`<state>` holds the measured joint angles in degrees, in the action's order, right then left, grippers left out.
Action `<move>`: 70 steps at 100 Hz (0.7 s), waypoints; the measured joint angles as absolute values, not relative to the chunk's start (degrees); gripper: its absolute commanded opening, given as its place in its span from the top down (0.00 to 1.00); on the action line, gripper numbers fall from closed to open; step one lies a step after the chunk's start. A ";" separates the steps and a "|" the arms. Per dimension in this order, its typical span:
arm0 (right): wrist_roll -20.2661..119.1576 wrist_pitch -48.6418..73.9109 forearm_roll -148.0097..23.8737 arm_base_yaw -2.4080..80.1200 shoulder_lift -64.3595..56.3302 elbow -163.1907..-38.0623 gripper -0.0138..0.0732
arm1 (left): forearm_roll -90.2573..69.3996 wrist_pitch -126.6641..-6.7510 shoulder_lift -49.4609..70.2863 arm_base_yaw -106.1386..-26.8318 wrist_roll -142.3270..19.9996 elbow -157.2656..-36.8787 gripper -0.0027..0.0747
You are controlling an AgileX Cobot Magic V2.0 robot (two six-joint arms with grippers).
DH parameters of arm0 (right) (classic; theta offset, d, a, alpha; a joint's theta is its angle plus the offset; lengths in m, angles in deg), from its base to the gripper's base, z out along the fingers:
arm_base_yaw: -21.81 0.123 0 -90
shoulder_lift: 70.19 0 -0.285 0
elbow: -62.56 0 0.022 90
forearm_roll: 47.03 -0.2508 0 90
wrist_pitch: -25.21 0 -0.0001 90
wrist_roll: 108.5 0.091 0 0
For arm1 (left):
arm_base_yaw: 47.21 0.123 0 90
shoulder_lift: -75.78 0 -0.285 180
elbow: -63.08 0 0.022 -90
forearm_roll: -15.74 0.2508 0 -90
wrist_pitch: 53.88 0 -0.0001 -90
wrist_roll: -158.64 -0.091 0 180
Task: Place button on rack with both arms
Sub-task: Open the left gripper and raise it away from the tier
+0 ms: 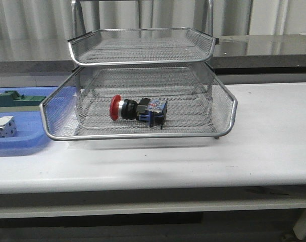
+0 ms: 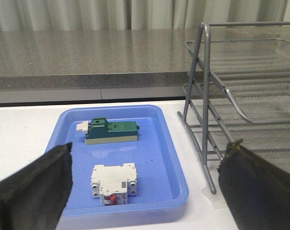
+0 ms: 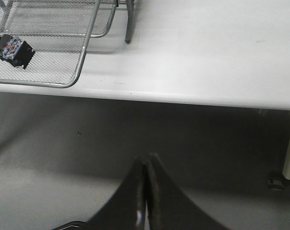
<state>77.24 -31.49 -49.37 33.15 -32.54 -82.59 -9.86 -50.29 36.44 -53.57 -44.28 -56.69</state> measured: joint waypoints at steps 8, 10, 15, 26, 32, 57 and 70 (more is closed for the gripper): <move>77.24 -31.49 -49.37 33.15 -32.54 -82.59 0.92 | -11.36 -48.74 38.33 -53.57 -44.28 -54.56 0.19; 77.24 -31.49 -49.37 33.15 -32.54 -82.59 0.92 | -11.63 -48.45 38.72 -53.57 -44.28 -54.12 0.19; 77.24 -31.49 -49.37 33.15 -32.54 -82.59 0.92 | -12.00 -48.17 39.47 -53.57 -44.28 -53.44 0.19; 77.24 -31.49 -49.37 33.15 -32.54 -82.59 0.92 | -12.25 -47.04 40.13 -53.57 -44.20 -52.88 0.19; 77.24 -31.49 -49.37 33.15 -32.54 -82.59 0.92 | -12.35 -46.66 40.25 -53.57 -44.20 -52.85 0.19; 77.24 -31.49 -49.37 33.15 -32.54 -82.59 0.92 | -12.57 -45.51 40.25 -53.57 -44.20 -52.85 0.36; 77.24 -31.49 -49.37 33.15 -32.54 -82.59 0.92 | -12.65 -44.47 40.25 -53.57 -44.20 -52.85 0.64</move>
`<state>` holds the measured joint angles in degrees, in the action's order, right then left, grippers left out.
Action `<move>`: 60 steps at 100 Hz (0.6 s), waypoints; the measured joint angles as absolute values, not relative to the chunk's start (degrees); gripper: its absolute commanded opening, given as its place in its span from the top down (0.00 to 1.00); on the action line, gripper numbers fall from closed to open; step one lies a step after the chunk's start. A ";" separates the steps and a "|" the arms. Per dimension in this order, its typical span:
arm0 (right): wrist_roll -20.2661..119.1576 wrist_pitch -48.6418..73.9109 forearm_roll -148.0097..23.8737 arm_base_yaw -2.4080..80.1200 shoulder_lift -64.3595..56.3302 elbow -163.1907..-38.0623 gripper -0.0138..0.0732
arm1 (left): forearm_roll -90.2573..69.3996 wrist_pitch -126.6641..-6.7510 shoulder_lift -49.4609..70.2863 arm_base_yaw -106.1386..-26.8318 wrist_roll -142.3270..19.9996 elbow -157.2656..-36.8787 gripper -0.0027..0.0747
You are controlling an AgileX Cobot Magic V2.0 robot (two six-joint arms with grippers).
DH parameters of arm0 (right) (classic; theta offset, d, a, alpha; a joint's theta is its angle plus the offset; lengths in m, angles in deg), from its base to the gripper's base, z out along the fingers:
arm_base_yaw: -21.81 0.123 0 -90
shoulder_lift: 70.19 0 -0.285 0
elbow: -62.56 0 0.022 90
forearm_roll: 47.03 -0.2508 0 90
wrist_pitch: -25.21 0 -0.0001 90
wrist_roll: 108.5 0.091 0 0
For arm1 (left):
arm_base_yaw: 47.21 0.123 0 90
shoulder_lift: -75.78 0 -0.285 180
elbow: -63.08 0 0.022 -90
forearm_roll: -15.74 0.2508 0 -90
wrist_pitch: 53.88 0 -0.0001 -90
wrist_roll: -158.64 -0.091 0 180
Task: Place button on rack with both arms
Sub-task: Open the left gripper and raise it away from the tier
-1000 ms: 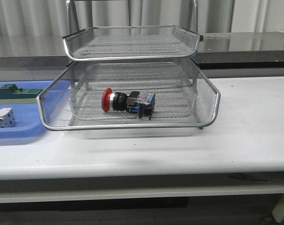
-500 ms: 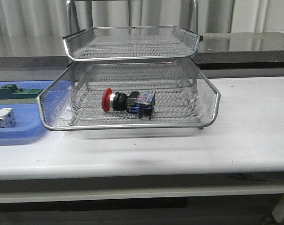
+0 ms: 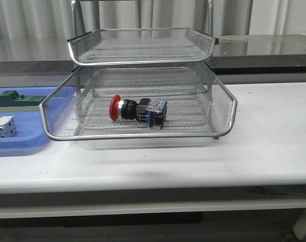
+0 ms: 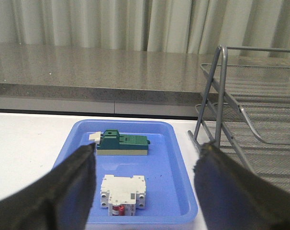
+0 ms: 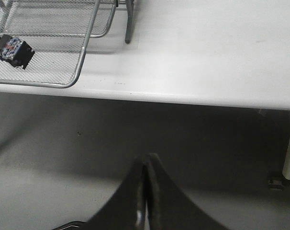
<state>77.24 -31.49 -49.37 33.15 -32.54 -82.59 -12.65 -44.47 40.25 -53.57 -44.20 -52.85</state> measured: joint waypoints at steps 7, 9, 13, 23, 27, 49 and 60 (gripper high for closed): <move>77.24 -31.49 -49.37 33.15 -32.54 -82.59 0.92 | -12.65 -44.03 40.25 -53.57 -44.20 -52.85 0.80; 77.24 -31.49 -49.37 33.15 -32.54 -82.59 0.92 | -12.65 -43.94 40.25 -53.57 -44.20 -52.85 0.85; 77.24 -31.49 -49.37 33.15 -32.54 -82.59 0.92 | -12.65 -43.81 40.25 -53.57 -44.20 -52.85 0.94; 77.24 -31.49 -49.37 33.15 -32.54 -82.59 0.92 | -12.65 -43.72 40.25 -53.57 -44.20 -52.85 0.99; 77.24 -31.49 -49.37 33.15 -32.54 -82.59 0.92 | -12.65 -43.72 40.25 -53.57 -44.20 -52.85 0.99; 77.24 -31.49 -49.37 33.15 -32.54 -82.59 0.92 | -12.65 -43.55 40.25 -53.57 -44.20 -52.85 0.99; 77.24 -31.49 -49.37 33.15 -32.54 -82.59 0.92 | -12.65 -43.45 40.25 -53.57 -44.20 -52.85 0.99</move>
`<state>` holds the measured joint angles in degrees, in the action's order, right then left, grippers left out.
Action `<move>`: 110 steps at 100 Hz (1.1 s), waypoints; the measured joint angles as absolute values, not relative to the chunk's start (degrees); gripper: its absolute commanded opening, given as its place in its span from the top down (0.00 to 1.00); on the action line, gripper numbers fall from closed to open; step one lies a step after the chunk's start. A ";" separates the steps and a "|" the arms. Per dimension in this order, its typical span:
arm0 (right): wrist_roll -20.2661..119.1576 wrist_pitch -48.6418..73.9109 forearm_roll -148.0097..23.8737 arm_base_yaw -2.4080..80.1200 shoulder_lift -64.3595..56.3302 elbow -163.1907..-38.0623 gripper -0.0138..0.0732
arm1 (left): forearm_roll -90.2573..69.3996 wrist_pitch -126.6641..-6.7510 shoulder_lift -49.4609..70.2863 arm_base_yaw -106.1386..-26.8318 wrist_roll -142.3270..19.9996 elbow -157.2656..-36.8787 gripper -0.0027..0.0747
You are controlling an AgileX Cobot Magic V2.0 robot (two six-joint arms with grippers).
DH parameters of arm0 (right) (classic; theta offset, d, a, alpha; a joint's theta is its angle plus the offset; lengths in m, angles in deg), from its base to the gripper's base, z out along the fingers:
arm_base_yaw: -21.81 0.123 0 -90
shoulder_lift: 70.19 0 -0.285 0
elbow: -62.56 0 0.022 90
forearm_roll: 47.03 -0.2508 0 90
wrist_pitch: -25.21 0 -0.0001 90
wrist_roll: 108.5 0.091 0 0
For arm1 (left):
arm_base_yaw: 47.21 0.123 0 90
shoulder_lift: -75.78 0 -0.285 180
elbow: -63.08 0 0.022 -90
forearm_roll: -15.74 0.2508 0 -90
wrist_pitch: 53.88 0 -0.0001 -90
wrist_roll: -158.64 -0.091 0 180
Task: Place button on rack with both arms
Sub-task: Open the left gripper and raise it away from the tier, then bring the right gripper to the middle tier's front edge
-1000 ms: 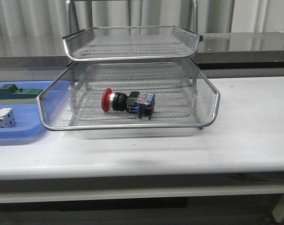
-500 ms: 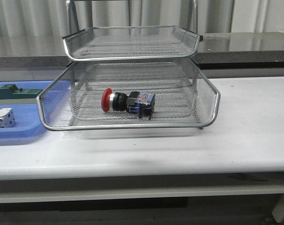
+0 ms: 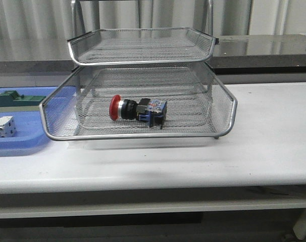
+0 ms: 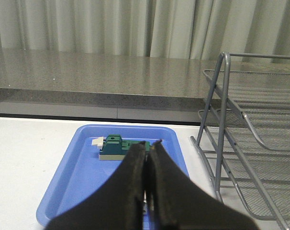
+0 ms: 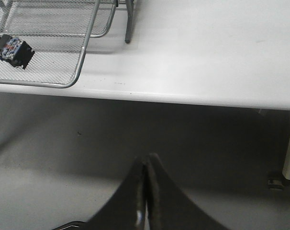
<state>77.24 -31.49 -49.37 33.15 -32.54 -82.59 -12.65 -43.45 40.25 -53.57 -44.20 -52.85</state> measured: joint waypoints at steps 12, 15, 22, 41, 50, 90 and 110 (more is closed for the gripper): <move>77.24 -31.49 -49.37 33.15 -32.54 -82.59 0.92 | -12.65 -43.32 40.25 -53.57 -44.20 -52.85 0.99; 77.24 -31.49 -49.37 33.15 -32.54 -82.59 0.92 | -12.65 -43.32 40.25 -53.57 -44.20 -52.85 0.99; 77.24 -31.49 -49.37 33.15 -32.54 -82.59 0.92 | -12.65 -43.32 40.25 -53.57 -44.20 -52.85 0.99; 77.24 -29.42 -50.68 33.15 -32.54 -82.59 0.92 | -12.65 -43.32 40.25 -53.57 -44.20 -52.85 0.99; 77.24 -28.09 -52.56 33.15 -31.21 -82.59 0.92 | -12.65 -43.32 40.25 -53.57 -44.20 -52.85 0.99; 68.67 -21.45 -66.26 33.90 -9.19 -82.59 0.92 | -12.65 -43.32 40.25 -53.57 -44.20 -52.85 0.99; 63.81 -15.08 -71.58 39.11 1.79 -82.59 0.92 | -12.65 -43.32 40.25 -53.57 -44.20 -52.85 0.99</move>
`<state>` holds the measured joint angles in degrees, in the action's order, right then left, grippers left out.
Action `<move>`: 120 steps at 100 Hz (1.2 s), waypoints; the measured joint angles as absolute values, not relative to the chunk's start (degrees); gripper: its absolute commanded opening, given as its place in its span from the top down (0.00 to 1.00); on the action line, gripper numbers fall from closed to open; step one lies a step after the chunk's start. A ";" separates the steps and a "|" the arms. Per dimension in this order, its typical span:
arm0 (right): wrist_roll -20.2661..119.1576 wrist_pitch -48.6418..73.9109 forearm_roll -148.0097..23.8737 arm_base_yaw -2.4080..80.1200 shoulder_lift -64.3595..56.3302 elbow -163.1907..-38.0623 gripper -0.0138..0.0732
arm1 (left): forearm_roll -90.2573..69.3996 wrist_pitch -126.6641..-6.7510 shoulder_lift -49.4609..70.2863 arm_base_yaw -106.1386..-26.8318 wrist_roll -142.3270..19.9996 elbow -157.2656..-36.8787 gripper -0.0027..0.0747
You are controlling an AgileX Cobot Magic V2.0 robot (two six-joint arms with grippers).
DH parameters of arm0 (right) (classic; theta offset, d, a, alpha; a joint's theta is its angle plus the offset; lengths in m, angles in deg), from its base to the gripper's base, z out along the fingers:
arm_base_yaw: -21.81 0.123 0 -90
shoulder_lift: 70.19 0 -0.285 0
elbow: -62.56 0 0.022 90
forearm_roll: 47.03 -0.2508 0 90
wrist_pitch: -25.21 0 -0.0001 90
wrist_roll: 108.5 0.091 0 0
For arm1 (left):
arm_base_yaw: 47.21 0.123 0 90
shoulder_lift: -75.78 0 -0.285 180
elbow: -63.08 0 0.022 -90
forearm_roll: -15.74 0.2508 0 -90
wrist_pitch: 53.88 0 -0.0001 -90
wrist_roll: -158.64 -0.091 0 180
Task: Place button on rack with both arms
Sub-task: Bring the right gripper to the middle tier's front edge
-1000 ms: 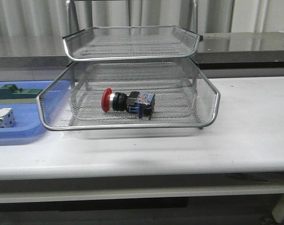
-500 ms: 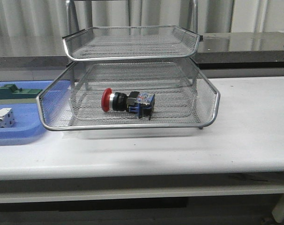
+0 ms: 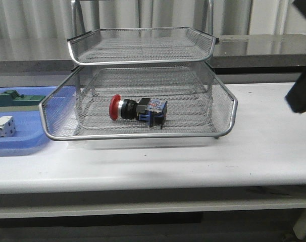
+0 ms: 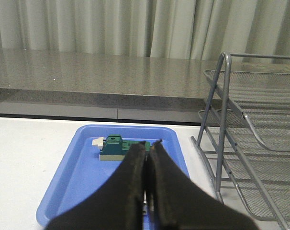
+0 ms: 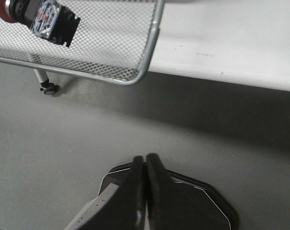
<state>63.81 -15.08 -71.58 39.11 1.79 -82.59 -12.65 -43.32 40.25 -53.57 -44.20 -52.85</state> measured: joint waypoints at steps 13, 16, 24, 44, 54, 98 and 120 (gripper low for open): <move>63.32 -10.16 -72.34 44.23 7.92 -82.59 0.92 | -12.65 -43.32 40.25 -53.57 -44.20 -52.85 0.99; 63.29 -9.07 -72.46 45.73 9.08 -82.59 0.92 | -12.65 -43.32 40.25 -53.57 -44.20 -52.85 0.99; 63.19 -6.14 -72.68 48.86 12.16 -82.59 0.92 | -12.65 -43.32 40.25 -53.57 -44.20 -52.85 0.99; 62.66 -3.34 -72.81 55.08 19.74 -85.88 0.92 | -12.65 -43.32 40.25 -53.57 -44.20 -52.85 0.99; 61.90 -2.17 -72.83 57.15 23.18 -88.25 0.92 | -12.65 -43.32 40.25 -53.57 -44.20 -52.85 0.99; 57.70 0.18 -73.06 59.97 34.92 -97.04 0.92 | -12.65 -43.32 40.25 -53.57 -44.20 -52.85 0.99; 56.36 3.61 -69.87 60.33 35.64 -98.09 0.92 | -12.65 -43.32 40.25 -53.57 -44.20 -52.85 0.99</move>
